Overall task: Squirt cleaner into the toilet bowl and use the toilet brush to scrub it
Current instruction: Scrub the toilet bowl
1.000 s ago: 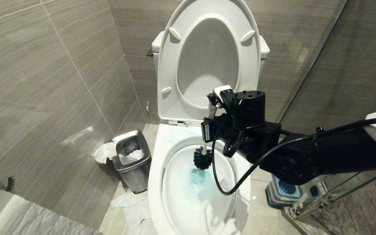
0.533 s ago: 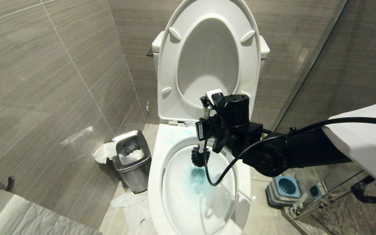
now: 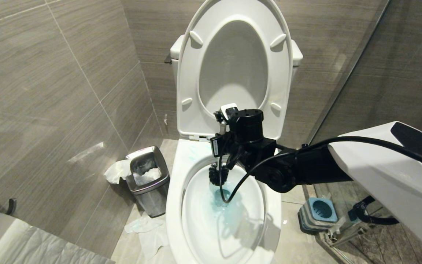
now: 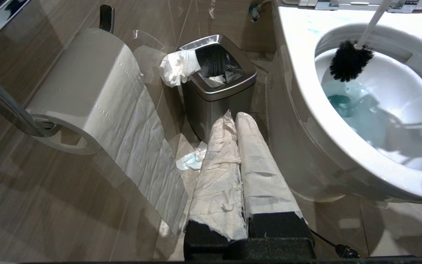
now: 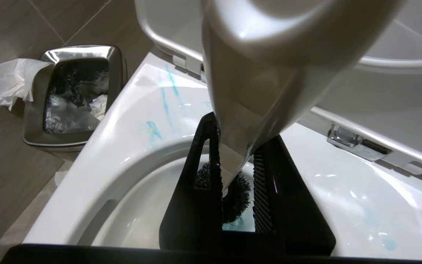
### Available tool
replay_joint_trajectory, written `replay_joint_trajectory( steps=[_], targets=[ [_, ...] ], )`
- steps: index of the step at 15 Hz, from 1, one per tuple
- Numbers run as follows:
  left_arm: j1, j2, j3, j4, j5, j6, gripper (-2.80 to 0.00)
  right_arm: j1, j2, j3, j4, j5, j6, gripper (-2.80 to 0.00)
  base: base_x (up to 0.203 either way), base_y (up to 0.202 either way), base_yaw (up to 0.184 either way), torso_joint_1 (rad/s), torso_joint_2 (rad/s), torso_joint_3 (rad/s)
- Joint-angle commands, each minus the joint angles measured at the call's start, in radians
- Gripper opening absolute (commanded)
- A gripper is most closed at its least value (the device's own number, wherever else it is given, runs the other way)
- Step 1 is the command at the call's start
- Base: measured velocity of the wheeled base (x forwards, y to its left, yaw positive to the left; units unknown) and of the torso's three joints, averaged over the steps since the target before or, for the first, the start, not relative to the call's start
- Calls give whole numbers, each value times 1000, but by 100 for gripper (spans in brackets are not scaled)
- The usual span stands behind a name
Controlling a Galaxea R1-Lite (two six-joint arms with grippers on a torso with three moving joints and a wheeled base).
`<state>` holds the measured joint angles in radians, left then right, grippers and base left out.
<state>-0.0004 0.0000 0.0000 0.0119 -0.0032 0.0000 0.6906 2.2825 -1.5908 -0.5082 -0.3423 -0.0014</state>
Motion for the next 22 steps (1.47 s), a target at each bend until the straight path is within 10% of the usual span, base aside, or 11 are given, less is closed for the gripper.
replay_joint_trajectory(
  steps=[1, 22],
  targets=[
    [0, 0, 2, 0, 0, 0, -280, 26, 21, -20, 4, 0, 0, -280, 0, 0, 0, 0, 0, 0],
    [0, 0, 2, 0, 0, 0, -280, 243, -346, 556, -37, -46, 64, -280, 0, 0, 0, 0, 0, 0]
  ],
)
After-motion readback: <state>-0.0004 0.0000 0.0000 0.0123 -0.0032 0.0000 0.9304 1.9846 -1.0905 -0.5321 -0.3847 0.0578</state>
